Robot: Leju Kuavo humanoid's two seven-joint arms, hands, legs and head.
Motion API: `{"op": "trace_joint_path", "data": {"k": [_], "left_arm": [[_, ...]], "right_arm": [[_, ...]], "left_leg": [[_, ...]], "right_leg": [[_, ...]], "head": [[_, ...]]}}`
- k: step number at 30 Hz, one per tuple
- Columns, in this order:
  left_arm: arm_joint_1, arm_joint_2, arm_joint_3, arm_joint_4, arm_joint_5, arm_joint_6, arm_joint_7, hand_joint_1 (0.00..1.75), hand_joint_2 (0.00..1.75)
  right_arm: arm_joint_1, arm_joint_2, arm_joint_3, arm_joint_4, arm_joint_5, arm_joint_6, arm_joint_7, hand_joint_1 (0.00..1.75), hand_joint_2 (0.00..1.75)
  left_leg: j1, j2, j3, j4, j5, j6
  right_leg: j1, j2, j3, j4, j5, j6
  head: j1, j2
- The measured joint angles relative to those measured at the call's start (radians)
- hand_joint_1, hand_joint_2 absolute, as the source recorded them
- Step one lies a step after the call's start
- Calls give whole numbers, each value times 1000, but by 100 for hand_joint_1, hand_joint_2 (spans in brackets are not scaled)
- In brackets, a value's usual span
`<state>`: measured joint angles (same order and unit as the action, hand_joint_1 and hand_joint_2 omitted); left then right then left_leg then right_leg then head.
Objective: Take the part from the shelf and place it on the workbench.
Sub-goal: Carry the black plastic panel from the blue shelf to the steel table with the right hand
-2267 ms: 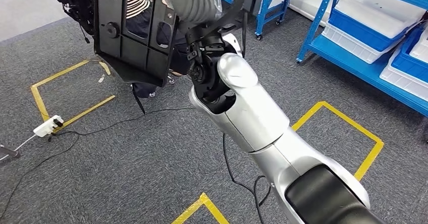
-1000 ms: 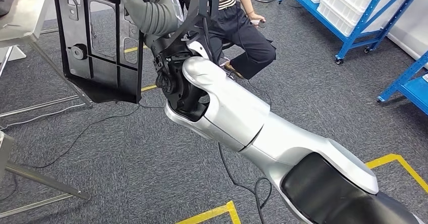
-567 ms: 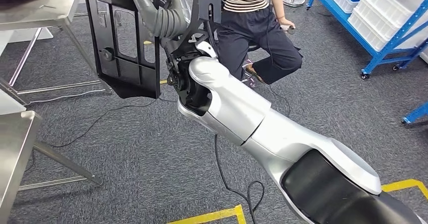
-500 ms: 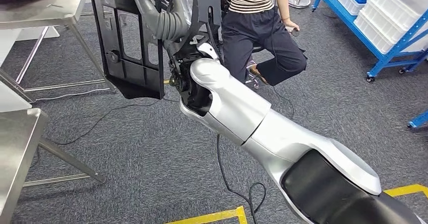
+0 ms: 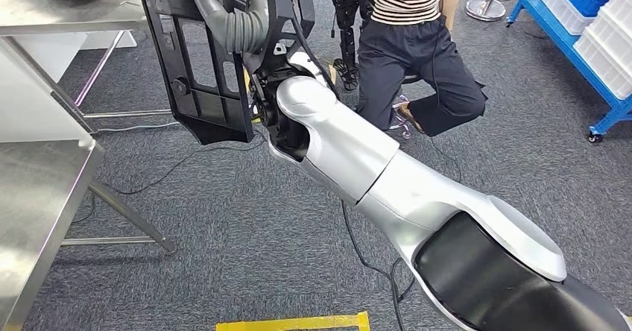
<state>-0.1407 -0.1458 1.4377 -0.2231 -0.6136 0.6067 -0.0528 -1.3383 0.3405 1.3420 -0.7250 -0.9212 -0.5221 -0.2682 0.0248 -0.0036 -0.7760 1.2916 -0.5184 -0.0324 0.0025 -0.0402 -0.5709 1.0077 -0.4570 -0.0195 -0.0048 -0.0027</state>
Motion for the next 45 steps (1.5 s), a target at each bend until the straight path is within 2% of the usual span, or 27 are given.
{"op": "trace_joint_path", "data": {"k": [1,3,5,7,9,10,12,14,15,16,18,19,21,23,25,27,29,30,31,33,35,36,38,39,41,43,45], "left_arm": [[0,0,-11,3,-9,-2,38,0,175],[0,-2,-33,8,-33,-13,101,0,175],[0,-5,-58,12,-67,-46,161,0,175],[1,-8,-86,13,-96,-91,204,0,175],[2,-14,-108,14,-102,-130,212,0,175],[2,-17,-114,14,-98,-145,206,0,175],[2,-21,-119,14,-83,-173,188,0,175],[2,-25,-120,14,-71,-205,174,0,175],[2,-27,-120,15,-68,-228,172,0,175],[2,-29,-121,16,-70,-256,176,0,175],[3,-35,-130,19,-82,-315,197,0,175],[3,-38,-135,20,-88,-334,207,0,175],[4,-43,-143,22,-94,-350,217,0,175],[8,-46,-145,22,-96,-354,220,0,175],[11,-48,-146,23,-97,-354,221,0,175],[11,-49,-150,24,-101,-354,224,0,175],[11,-51,-158,24,-111,-345,233,0,175],[12,-52,-163,24,-115,-338,238,0,175],[12,-53,-166,24,-117,-330,243,0,175],[13,-56,-169,24,-118,-317,249,0,175],[12,-58,-169,24,-119,-310,253,0,175],[11,-60,-170,24,-120,-309,254,0,175],[11,-60,-170,24,-120,-307,249,0,175],[11,-60,-170,24,-119,-305,241,0,175],[11,-58,-170,24,-114,-301,216,0,175],[10,-56,-170,24,-110,-298,195,0,175],[9,-53,-170,24,-109,-293,188,0,175]], "right_arm": [[-3,0,5,-6,2,-5,7,175,175],[-12,0,13,-18,6,-10,13,175,175],[-21,0,21,-28,12,-9,14,175,175],[-24,0,29,-40,21,-4,10,175,175],[-24,0,35,-53,32,1,2,175,175],[-24,-1,38,-58,37,3,-3,175,175],[-21,-3,44,-66,48,7,-12,175,175],[-12,-3,51,-72,57,13,-18,175,175],[-8,-3,53,-76,62,16,-21,175,175],[-4,-3,54,-81,67,20,-24,175,175],[-2,-3,54,-91,75,28,-29,175,175],[-1,-3,54,-96,78,31,-30,175,175],[0,-2,54,-104,82,33,-31,175,175],[2,-1,53,-110,83,33,-32,175,175],[2,0,52,-115,83,33,-32,175,175],[3,0,51,-119,84,33,-32,175,175],[10,0,51,-121,86,36,-32,175,175],[14,0,51,-121,87,37,-31,175,175],[18,0,51,-122,90,39,-30,175,175],[22,0,51,-123,97,44,-27,175,175],[23,-1,49,-123,103,53,-20,175,175],[25,-1,48,-123,105,63,-14,175,175],[31,-1,47,-118,109,90,0,175,175],[34,-1,47,-113,114,106,7,175,175],[40,-3,45,-93,125,134,19,175,175],[55,-6,43,-65,142,156,24,175,175],[82,-7,36,-40,169,173,26,175,175]], "left_leg": [[0,6,27,-47,26,1],[-3,37,106,-189,81,6],[-9,54,148,-267,101,15],[-15,37,146,-273,102,28],[-13,20,147,-279,107,42],[-11,12,148,-281,110,49],[-9,-6,148,-282,113,57],[-10,-28,148,-282,113,58],[-10,-41,148,-282,113,58],[-10,-54,148,-281,114,58],[-9,-78,148,-280,115,55],[-10,-88,146,-279,115,52],[-7,-103,141,-279,118,41],[-2,-110,137,-281,120,27],[-3,-76,119,-247,95,19],[-5,-25,67,-135,34,12],[-3,-6,9,-16,-14,5],[-2,-2,-1,5,-15,3],[-2,2,11,-15,2,2],[-2,27,86,-148,60,4],[-7,53,148,-259,95,12],[-10,58,157,-278,97,18],[-14,39,156,-281,99,32],[-13,31,157,-284,102,39],[-8,13,161,-291,109,52],[-7,-6,160,-292,112,59],[-7,-31,158,-291,113,61]], "right_leg": [[1,-9,1,0,-1,0],[7,-25,2,2,-4,2],[15,-38,2,3,-9,7],[18,-53,3,3,-12,13],[14,-40,-7,24,-27,20],[12,-20,-23,60,-46,20],[6,23,-82,188,-100,17],[4,35,-138,301,-134,19],[3,37,-143,306,-128,25],[2,40,-127,267,-107,32],[-3,65,-59,119,-47,43],[-6,77,-31,59,-25,43],[-4,88,-7,11,-8,36],[-3,71,-4,6,-1,23],[-7,53,0,-3,6,9],[-6,34,1,-7,7,-1],[-2,12,0,-7,6,-4],[-1,2,-1,-7,6,-5],[0,-8,-1,-7,6,-5],[1,-25,0,-6,4,-3],[9,-37,0,-3,0,3],[13,-43,0,-3,-2,7],[15,-55,2,-4,-4,14],[14,-50,0,2,-10,19],[10,-16,-27,62,-43,22],[4,23,-93,202,-100,17],[1,36,-145,307,-131,22]], "head": [[0,0],[0,0],[2,0],[4,0],[4,0],[5,0],[6,0],[7,0],[7,0],[7,0],[7,0],[7,0],[6,0],[6,0],[2,0],[-2,0],[-3,0],[-3,0],[-3,0],[-3,0],[-1,0],[0,0],[2,0],[2,0],[4,0],[6,0],[7,0]]}}
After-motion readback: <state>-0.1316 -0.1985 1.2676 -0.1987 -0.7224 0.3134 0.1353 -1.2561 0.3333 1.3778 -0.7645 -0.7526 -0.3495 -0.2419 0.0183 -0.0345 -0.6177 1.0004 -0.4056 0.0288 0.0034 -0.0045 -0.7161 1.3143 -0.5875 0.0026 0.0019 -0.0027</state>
